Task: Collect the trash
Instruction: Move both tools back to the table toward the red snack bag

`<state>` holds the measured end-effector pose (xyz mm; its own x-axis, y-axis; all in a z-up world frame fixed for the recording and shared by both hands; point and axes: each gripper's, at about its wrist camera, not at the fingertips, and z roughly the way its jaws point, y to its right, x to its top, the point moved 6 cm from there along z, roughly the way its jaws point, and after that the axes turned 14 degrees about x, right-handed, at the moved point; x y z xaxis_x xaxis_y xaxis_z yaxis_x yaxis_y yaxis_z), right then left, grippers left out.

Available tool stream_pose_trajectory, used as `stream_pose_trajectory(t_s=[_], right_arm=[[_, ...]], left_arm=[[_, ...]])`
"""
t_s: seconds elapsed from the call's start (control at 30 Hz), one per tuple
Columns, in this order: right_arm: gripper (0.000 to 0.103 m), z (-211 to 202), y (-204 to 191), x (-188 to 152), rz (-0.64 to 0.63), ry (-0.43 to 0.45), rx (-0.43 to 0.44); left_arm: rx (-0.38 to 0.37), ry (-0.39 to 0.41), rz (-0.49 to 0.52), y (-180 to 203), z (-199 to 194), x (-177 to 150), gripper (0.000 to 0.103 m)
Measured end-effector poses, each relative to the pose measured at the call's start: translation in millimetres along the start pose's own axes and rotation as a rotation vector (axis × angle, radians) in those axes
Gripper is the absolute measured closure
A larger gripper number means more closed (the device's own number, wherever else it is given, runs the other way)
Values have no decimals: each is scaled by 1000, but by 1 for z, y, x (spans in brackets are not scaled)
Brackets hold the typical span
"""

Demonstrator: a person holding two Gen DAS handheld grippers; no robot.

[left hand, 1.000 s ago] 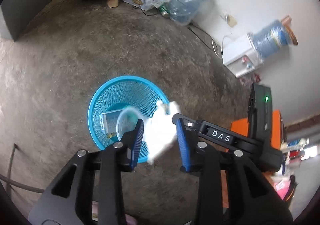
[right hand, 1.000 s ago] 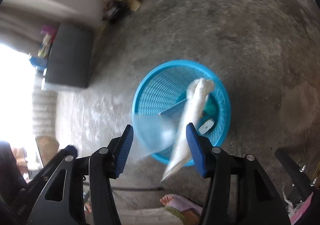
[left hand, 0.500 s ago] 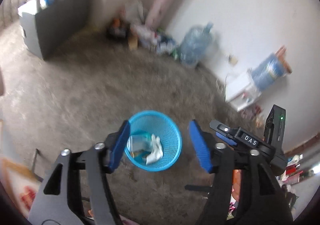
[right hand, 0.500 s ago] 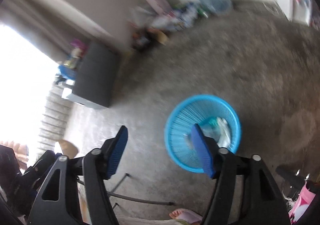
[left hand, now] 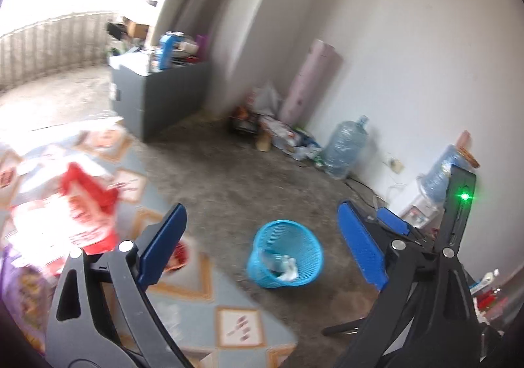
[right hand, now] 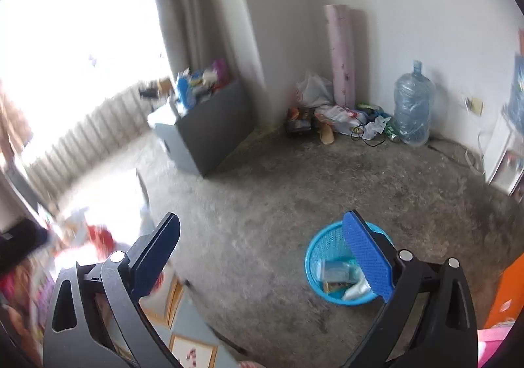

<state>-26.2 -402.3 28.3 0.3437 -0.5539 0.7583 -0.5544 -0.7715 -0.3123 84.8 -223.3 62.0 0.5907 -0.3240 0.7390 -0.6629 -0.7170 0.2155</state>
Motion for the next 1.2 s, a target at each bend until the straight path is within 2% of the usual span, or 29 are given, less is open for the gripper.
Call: stream_pose_trajectory(t_s=[0.17,0.23,0.3,0.4,0.53,0.63,0.8,0.93,1.07,1.2], right_arm=[[6,2,-49,-18,-164,-30,-30],[6,-2,-63,-22,-234,-13,-79],[6,-7,-75,-24,-272,8,-100],[6,-14,-88,-23,-263,37,-26],[6,-17,-106,-22,-233,63,176],[6,-15,-118,-26,-194,34,292],[6,11,-140,-43,-96,-97,457],[7,31,-151,-54,-43,-170,513],[16,58,-168,-64,2,-233,560],[23,87,-176,-67,53,-296,605]], left_arm=[[56,-15,-80,-59,-34,-18,14],[123,24,-102,-87,-55,-25,14],[230,64,-112,-117,-73,-30,14],[348,91,-144,-159,-97,-36,10],[430,121,-230,-209,-125,-44,9],[439,130,-285,-236,-138,-51,9],[423,134,-334,-264,-144,-65,9],[376,141,-369,-278,-140,-75,9],[308,147,-401,-287,-132,-81,9],[303,150,-378,-294,-116,-79,9]])
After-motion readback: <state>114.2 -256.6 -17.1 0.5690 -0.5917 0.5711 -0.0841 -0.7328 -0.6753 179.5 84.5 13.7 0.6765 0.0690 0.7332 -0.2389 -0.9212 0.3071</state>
